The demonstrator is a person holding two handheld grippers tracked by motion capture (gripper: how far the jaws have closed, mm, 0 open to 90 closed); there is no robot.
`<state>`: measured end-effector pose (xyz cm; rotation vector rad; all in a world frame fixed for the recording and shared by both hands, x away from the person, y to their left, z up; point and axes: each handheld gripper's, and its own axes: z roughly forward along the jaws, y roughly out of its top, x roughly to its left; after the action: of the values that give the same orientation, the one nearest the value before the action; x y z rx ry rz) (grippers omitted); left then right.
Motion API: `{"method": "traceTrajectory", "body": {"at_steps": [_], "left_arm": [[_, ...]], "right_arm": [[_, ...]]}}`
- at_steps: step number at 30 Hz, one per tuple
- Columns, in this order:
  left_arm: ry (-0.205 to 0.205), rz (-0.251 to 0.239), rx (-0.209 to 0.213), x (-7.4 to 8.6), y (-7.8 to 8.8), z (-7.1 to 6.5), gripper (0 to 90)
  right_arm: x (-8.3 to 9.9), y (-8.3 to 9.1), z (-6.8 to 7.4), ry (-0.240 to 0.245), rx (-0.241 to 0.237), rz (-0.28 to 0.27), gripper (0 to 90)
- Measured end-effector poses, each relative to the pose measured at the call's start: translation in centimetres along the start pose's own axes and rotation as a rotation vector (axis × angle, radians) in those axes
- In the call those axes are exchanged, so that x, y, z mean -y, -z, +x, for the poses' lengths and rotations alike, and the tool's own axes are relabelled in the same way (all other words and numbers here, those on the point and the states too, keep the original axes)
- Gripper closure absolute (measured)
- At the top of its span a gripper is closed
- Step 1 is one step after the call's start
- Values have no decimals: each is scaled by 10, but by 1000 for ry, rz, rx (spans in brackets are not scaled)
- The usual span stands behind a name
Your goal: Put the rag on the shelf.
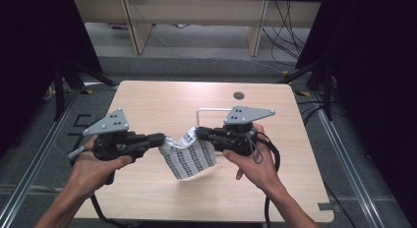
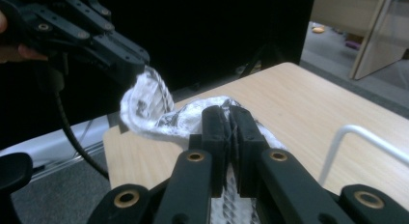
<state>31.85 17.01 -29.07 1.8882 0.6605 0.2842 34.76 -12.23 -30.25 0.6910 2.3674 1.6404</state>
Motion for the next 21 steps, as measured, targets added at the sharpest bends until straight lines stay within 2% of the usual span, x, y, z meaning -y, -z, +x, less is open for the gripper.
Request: {"method": "traceTrajectory", "body": {"at_steps": [2,3,5,8,9,10,12,14,15,17,18,21], "left_arm": [[-17,-10,2,-7,-6,0,870],[-20,-6,-8,-10,-7,-1,869],[-20,-15,-9,-17,-10,1,869],[-24,-34,-20,-28,-14,2,870],[-24,-39,-19,-32,-15,3,869],[-24,-48,-16,-36,-17,2,869],[-34,-59,-19,-43,-21,3,869],[-39,-58,-21,-50,-25,4,869],[-40,-59,-22,-52,-28,5,869],[-39,-59,-21,-58,-33,6,869],[-39,-60,-19,-60,-36,7,869],[-35,-61,-16,-66,-45,9,869]], "right_arm": [[-1,5,-4,7,18,-19,864],[-2,8,-6,-4,16,-25,865],[-3,17,-11,-20,34,-40,864],[-4,23,-14,-21,43,-51,864],[-4,25,-15,-35,37,-61,864],[-5,28,-17,-24,45,-66,864],[-7,33,-20,-32,60,-76,864],[-9,37,-23,-39,63,-93,864],[-11,43,-27,-31,87,-95,864],[-11,45,-28,-42,84,-95,864],[-13,49,-33,-38,108,-100,864],[-13,52,-38,-53,120,-102,864]]}}
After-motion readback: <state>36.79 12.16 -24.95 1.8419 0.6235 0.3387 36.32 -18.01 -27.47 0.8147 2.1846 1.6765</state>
